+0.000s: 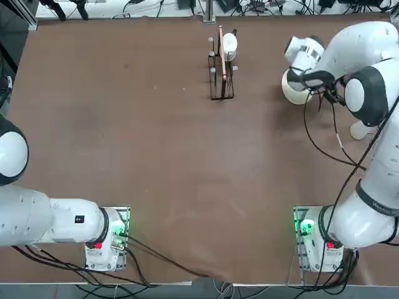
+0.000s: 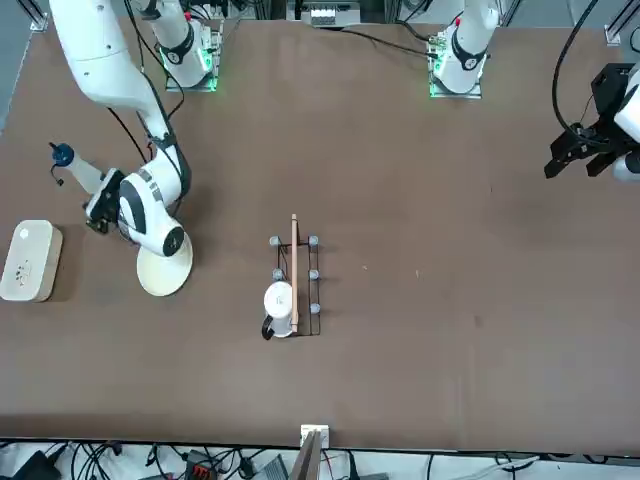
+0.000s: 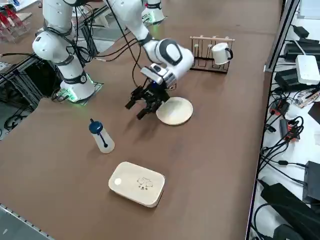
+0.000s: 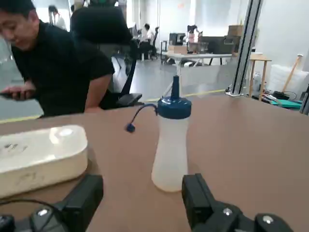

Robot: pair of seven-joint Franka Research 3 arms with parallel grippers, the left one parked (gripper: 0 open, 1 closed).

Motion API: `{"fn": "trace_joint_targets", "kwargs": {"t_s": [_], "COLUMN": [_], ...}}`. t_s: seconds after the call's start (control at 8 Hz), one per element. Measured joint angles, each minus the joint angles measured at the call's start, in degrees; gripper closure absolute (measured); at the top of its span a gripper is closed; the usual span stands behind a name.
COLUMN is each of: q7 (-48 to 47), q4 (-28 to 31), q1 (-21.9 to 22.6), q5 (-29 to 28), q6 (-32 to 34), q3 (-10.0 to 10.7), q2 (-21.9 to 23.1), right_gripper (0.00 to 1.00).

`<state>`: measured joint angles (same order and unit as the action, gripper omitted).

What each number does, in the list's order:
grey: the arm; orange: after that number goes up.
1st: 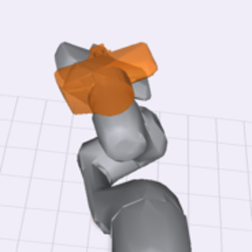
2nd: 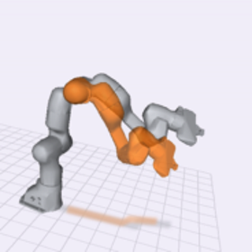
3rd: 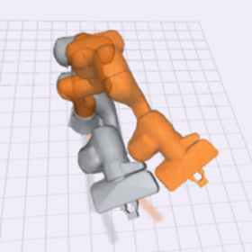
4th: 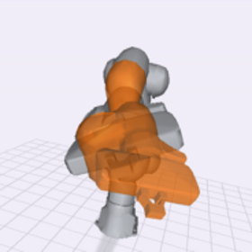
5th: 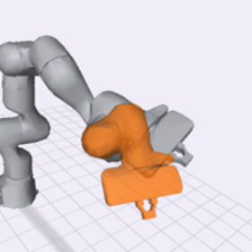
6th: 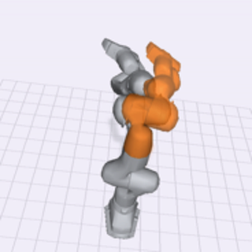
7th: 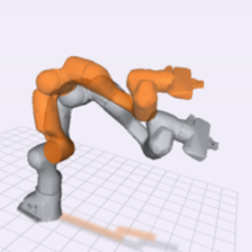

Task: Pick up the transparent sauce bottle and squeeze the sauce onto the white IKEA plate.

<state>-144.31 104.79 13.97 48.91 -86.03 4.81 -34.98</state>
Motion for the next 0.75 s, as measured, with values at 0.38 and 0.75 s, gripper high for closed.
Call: {"fn": "trace_joint_targets", "kwargs": {"t_s": [0.38,0.75], "q7": [22.01,43.95], "q4": [-7.22,-15.31], "q1": [-0.19,-0.66], "q5": [-8.76,-18.96], "q6": [-1.35,-1.81], "q3": [0.26,0.60], "q2": [-0.01,0.05], "right_gripper": [0.00,0.00]}}
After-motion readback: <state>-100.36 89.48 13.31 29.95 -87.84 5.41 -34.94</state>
